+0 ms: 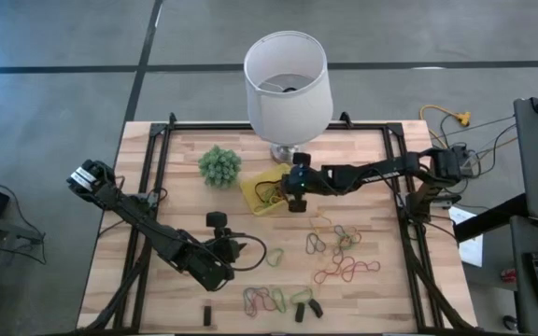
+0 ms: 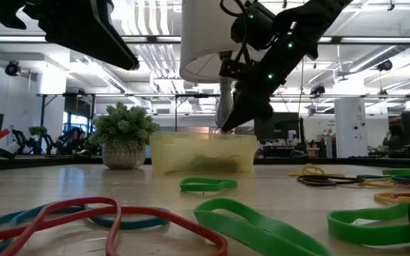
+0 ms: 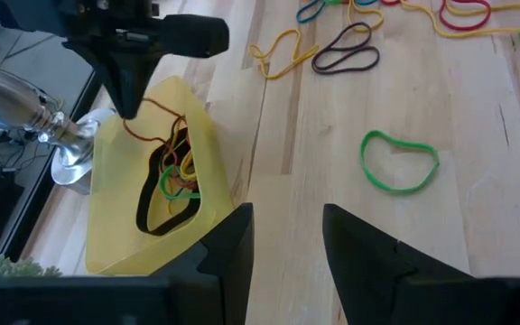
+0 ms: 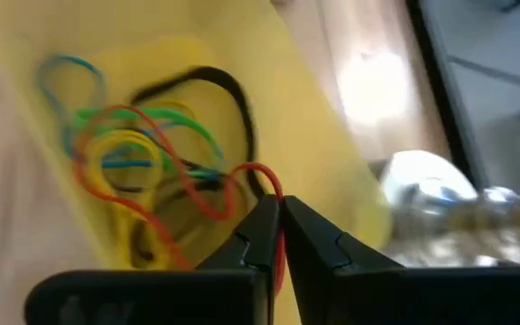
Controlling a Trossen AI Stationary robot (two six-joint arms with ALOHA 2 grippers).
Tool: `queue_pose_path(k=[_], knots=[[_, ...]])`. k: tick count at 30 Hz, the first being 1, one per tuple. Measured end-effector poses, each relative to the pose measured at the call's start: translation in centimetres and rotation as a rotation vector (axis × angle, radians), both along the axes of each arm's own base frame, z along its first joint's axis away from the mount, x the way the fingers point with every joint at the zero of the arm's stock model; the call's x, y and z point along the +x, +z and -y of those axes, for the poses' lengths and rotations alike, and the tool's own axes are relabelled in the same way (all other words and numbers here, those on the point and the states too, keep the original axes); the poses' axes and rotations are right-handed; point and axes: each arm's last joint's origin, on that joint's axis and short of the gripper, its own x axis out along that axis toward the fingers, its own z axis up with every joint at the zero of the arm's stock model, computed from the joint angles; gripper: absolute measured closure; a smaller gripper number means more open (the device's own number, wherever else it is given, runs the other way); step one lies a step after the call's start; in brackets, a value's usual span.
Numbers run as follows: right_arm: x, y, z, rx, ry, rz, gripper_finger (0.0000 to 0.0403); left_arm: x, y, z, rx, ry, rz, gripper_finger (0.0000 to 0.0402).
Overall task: Pick and place rubber bands into bin
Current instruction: Put the red rubber band into the yellow bin
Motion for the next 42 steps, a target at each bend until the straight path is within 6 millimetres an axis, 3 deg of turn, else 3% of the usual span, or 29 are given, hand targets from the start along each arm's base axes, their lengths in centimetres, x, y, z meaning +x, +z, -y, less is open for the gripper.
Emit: queue_pose_path(k=[16, 20, 29, 34, 42], knots=[[-0.1, 0.0, -0.2, 0.058, 0.009, 0.006, 0.0264, 0.0, -0.1, 0.2, -0.047, -0.039, -0.033, 0.0283], [-0.2, 0.1, -0.6, 0.149, 0.071, 0.006, 0.0251, -0.1, -0.2, 0.2, -0.066, -0.058, -0.051, 0.0283], [-0.8, 1.9, -1.0, 0.143, 0.083, 0.047, 0.0248, -0.1, -0.3, 0.4, -0.112, -0.098, -0.092, 0.0283], [-1.4, 3.9, -3.0, 0.139, 0.147, 0.098, 0.0246, -0.6, -0.8, 0.8, -0.288, -0.181, -0.226, 0.0283], [-2.5, 6.3, -8.4, 0.161, 0.306, 0.169, 0.0253, -3.8, -2.2, 1.3, -0.413, -0.018, -0.492, 0.0283]])
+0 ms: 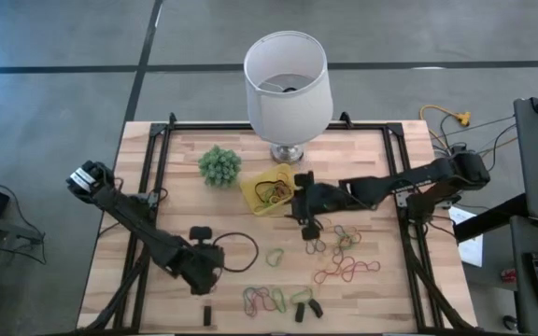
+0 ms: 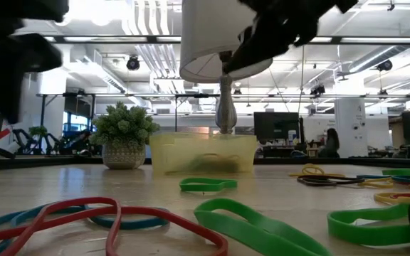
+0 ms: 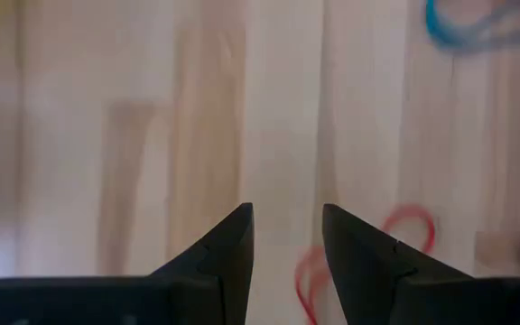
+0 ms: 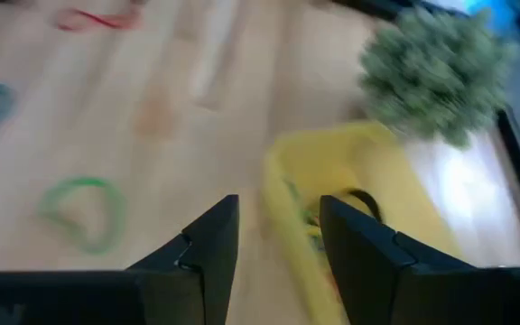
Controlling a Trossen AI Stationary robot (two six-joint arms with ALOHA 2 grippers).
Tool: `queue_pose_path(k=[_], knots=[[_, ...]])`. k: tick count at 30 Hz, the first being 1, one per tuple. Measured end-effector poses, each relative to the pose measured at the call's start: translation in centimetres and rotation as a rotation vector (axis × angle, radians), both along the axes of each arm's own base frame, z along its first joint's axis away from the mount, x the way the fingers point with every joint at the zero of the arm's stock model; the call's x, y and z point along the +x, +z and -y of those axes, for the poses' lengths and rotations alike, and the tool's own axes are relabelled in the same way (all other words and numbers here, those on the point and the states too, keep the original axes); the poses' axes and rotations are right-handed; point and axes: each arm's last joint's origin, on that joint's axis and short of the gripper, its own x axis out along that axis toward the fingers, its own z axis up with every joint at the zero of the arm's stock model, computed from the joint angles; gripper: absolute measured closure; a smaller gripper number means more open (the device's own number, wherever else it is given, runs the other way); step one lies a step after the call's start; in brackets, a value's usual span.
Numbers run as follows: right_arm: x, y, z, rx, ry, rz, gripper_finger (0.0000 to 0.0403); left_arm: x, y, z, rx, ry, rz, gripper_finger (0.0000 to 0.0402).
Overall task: Pick and place rubber bands into bin
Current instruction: Put the red rubber band into the yellow bin
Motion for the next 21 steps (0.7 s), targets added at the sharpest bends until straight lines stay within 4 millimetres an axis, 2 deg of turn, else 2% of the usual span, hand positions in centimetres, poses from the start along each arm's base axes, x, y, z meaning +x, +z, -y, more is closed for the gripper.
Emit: queue_pose_path(k=[6, 10, 15, 21], knots=[[-0.6, 0.3, -3.7, 0.01, 0.112, 0.025, 0.0262, -1.3, -0.9, 1.9, 0.006, -0.055, -0.037, 0.0283], [-0.9, 0.4, -5.3, 0.03, 0.148, 0.037, 0.0267, -1.7, -1.8, 2.8, 0.031, -0.108, -0.069, 0.0283], [-1.1, 0.6, -6.3, 0.039, 0.177, 0.062, 0.0271, -1.6, -3.3, 3.3, 0.055, -0.133, -0.128, 0.0283], [-1.0, 0.8, -6.5, 0.044, 0.179, 0.082, 0.0272, -1.2, -4.7, 3.6, 0.063, -0.153, -0.174, 0.0283]])
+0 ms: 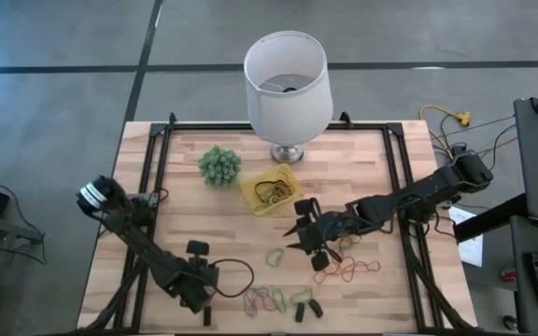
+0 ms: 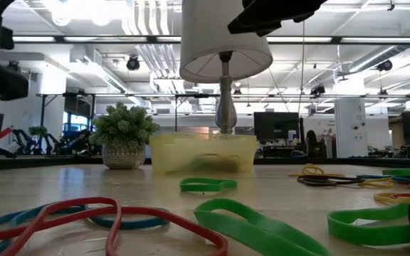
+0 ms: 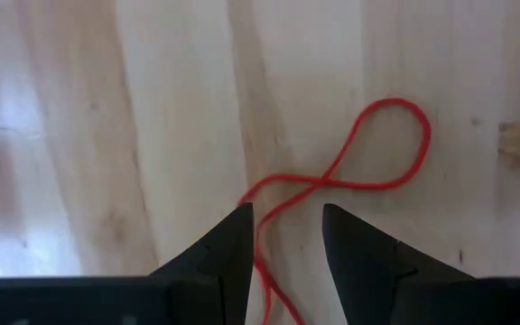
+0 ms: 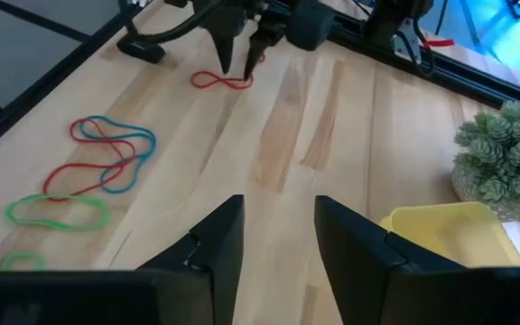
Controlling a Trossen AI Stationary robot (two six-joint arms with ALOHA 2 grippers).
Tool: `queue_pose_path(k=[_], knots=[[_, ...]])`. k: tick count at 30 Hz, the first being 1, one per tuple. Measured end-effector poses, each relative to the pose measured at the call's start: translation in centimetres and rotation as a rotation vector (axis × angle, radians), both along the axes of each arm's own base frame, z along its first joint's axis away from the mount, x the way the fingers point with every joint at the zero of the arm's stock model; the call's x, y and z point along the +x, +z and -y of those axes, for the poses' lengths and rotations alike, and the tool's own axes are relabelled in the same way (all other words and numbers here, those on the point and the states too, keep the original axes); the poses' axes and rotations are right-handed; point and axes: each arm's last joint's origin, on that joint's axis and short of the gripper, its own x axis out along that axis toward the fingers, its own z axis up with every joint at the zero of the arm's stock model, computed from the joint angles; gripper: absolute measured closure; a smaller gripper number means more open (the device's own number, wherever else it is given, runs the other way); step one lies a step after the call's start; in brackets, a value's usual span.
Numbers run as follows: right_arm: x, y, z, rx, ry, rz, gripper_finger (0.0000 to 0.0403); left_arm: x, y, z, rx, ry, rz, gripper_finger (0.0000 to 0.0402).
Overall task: Pick and place rubber bands into bin
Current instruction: Put the red rubber band into the yellow bin
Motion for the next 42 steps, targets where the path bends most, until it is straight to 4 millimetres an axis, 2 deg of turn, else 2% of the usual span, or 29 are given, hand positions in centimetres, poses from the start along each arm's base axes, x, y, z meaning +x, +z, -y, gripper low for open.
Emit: queue_pose_path(k=[12, 22, 26, 32, 37, 42], knots=[[0.0, 0.0, 0.0, 0.014, -0.009, 0.0, 0.0275, 0.7, -0.5, -0.6, -0.024, -0.027, -0.035, 0.0283], [-0.4, -1.0, 0.1, 0.033, -0.027, -0.035, 0.0282, 1.1, -1.8, -1.9, -0.099, -0.039, -0.083, 0.0286], [-0.6, -1.6, 0.1, 0.044, -0.039, -0.055, 0.0283, 1.2, -1.9, -1.9, -0.104, -0.054, -0.086, 0.0315], [-0.8, -2.2, 0.2, 0.053, -0.05, -0.07, 0.029, 1.2, -1.9, -1.9, -0.11, -0.056, -0.082, 0.0391], [-0.8, -2.2, 0.2, 0.058, -0.053, -0.072, 0.0295, 1.3, -1.7, -1.8, -0.112, -0.054, -0.082, 0.04], [-0.8, -2.2, 0.2, 0.06, -0.055, -0.072, 0.03, 1.5, -0.7, -1.7, -0.12, -0.054, -0.061, 0.0401]])
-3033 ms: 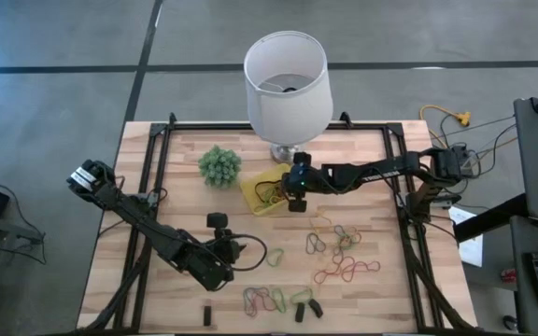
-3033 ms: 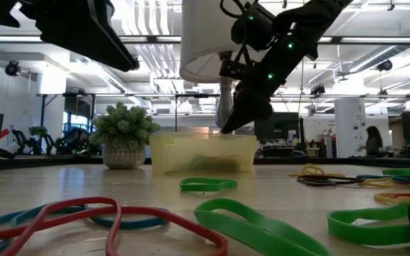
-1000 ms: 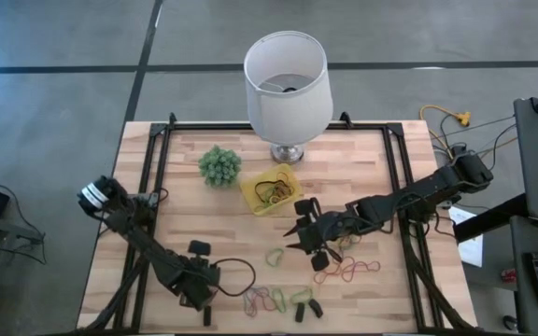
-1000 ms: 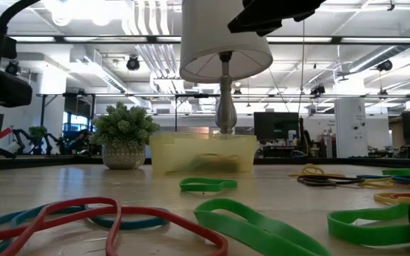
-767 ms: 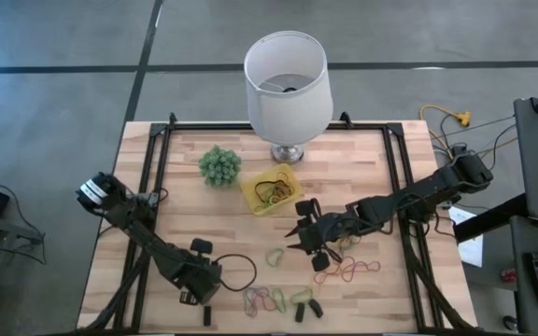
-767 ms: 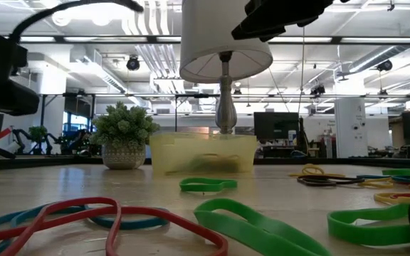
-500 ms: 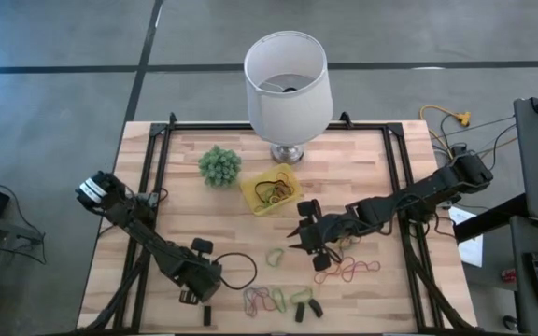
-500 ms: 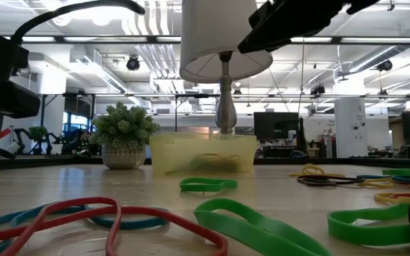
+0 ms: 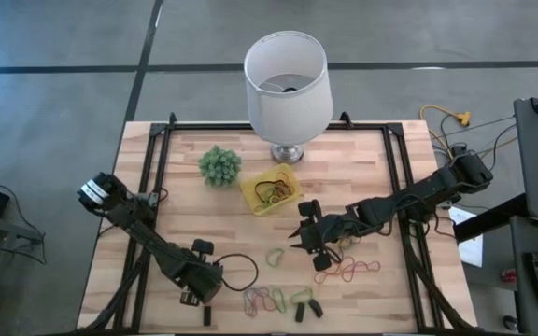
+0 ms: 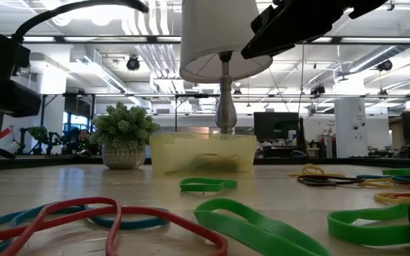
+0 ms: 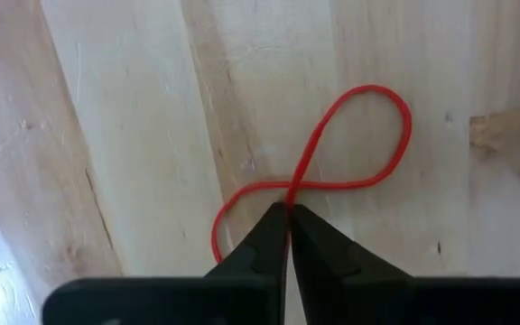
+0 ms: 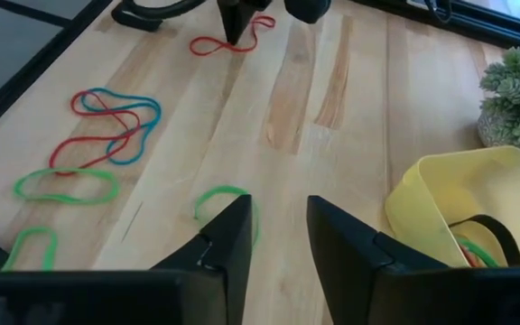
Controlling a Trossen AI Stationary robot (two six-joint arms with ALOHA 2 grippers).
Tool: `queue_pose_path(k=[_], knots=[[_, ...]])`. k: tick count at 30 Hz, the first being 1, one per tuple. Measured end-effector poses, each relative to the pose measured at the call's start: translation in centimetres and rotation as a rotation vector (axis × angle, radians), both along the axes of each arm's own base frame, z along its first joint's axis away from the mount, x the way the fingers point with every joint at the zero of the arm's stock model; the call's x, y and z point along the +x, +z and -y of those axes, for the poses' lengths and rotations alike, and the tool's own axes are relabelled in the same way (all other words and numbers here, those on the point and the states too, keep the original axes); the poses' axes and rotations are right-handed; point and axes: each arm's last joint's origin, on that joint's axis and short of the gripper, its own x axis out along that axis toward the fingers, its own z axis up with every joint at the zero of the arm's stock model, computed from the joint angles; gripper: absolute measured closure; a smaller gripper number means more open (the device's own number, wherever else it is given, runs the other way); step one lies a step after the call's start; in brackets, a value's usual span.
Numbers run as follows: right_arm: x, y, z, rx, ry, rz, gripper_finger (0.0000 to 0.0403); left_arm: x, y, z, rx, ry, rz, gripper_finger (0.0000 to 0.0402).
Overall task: Pick and place rubber bands into bin
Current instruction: Put the red rubber band into the yellow bin
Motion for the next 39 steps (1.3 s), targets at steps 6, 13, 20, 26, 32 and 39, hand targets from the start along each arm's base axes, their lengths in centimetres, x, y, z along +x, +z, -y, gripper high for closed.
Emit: queue_pose_path(k=[6, 13, 20, 26, 32, 39], knots=[[0.0, 0.0, 0.0, 0.004, -0.003, 0.0, 0.0307, 0.3, 2.3, -0.3, 0.019, 0.027, 0.154, 0.0401], [0.0, 0.0, 0.0, 0.003, -0.003, -0.002, 0.0314, 0.0, 4.8, -0.8, 0.074, 0.035, 0.317, 0.0401], [0.0, -0.1, 0.0, 0.003, -0.003, -0.003, 0.0321, 0.5, 6.6, -1.0, 0.241, 0.038, 0.504, 0.0401], [-0.1, -0.1, 0.0, 0.003, -0.003, -0.004, 0.0318, 1.1, 7.9, -1.1, 0.404, 0.066, 0.651, 0.0401], [-0.1, -0.1, 0.0, 0.002, -0.003, -0.004, 0.032, 1.6, 8.9, -1.2, 0.518, 0.097, 0.789, 0.0401], [-0.1, -0.1, 0.0, 0.002, -0.003, -0.005, 0.0329, 2.0, 10.0, -1.4, 0.652, 0.133, 0.9, 0.0401]])
